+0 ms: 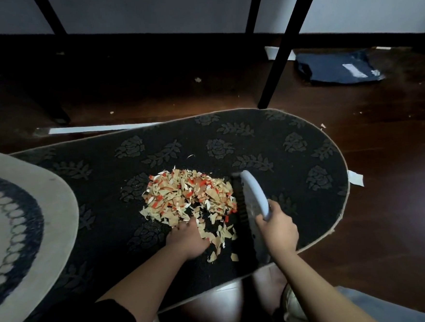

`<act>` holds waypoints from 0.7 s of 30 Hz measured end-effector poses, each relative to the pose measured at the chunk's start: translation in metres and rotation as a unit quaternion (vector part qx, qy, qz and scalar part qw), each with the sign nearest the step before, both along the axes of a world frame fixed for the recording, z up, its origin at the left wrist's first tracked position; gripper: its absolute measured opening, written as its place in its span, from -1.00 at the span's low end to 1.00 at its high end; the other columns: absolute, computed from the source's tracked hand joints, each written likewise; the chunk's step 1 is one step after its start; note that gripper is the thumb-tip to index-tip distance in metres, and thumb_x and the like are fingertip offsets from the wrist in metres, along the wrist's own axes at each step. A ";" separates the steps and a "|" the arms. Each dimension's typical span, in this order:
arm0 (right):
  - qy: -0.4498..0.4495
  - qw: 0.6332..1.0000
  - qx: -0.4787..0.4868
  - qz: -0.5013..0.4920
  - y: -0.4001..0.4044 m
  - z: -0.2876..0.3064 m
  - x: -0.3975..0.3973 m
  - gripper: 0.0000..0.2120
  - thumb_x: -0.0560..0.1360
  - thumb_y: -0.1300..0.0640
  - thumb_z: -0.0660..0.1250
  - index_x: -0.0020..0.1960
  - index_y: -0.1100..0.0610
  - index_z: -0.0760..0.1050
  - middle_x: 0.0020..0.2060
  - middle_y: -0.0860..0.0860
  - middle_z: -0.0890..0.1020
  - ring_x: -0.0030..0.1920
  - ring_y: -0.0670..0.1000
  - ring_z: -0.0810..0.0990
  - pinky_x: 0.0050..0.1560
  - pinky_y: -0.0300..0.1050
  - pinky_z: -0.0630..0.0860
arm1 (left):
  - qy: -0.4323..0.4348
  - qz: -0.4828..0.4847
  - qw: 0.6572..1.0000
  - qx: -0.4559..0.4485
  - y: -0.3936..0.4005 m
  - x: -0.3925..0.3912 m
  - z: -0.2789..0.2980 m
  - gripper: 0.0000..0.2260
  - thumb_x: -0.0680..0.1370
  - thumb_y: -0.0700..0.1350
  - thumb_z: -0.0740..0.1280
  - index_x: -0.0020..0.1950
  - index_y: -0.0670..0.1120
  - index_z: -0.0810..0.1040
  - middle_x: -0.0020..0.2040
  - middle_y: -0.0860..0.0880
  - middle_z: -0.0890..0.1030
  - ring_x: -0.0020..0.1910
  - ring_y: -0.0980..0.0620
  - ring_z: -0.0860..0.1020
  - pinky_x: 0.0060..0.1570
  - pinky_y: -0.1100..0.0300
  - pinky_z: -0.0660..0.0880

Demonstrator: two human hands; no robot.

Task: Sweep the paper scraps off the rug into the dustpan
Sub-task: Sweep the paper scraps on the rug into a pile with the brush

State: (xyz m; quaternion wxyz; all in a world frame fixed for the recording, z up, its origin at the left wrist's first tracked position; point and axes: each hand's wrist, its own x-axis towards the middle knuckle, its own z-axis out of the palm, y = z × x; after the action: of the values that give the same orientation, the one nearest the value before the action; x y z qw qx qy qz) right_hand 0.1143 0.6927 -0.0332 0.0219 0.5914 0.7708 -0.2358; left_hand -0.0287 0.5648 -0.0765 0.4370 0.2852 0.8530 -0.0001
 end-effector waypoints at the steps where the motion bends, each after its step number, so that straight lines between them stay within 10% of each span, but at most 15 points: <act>1: 0.007 1.000 0.004 -0.005 -0.001 0.003 0.002 -0.59 0.51 0.04 0.25 0.35 0.00 0.36 0.01 0.13 0.63 0.01 0.22 0.60 -0.10 -0.05 0.47 | 0.000 0.000 1.000 0.003 0.001 0.000 0.001 -0.21 0.53 0.21 0.27 0.58 -0.03 -0.07 0.56 -0.16 0.08 0.52 -0.19 0.14 0.46 -0.08 0.20; 11: 0.003 0.990 0.011 -0.141 0.040 0.002 0.057 -0.59 0.49 0.08 0.27 0.33 0.08 0.39 -0.05 0.20 0.60 -0.03 0.27 0.57 -0.10 0.00 0.43 | -0.004 -0.009 1.000 0.000 -0.007 -0.001 -0.001 -0.24 0.55 0.23 0.22 0.59 -0.05 -0.05 0.57 -0.14 0.04 0.54 -0.17 0.10 0.48 -0.07 0.16; 21: 0.021 0.998 0.004 -0.056 0.027 -0.010 0.017 -0.58 0.48 0.05 0.28 0.33 0.00 0.40 -0.01 0.18 0.63 0.00 0.27 0.59 -0.05 0.03 0.50 | -0.001 -0.033 0.999 -0.019 -0.013 0.007 -0.007 -0.29 0.56 0.11 0.25 0.58 -0.08 -0.02 0.55 -0.16 0.12 0.51 -0.17 0.17 0.43 -0.02 0.21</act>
State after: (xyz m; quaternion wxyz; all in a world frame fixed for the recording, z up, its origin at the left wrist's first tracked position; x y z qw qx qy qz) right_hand 0.1316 0.7193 -0.0432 -0.0098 0.6285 0.7376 -0.2464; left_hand -0.0220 0.5514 -0.0832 0.4429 0.3048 0.8426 -0.0305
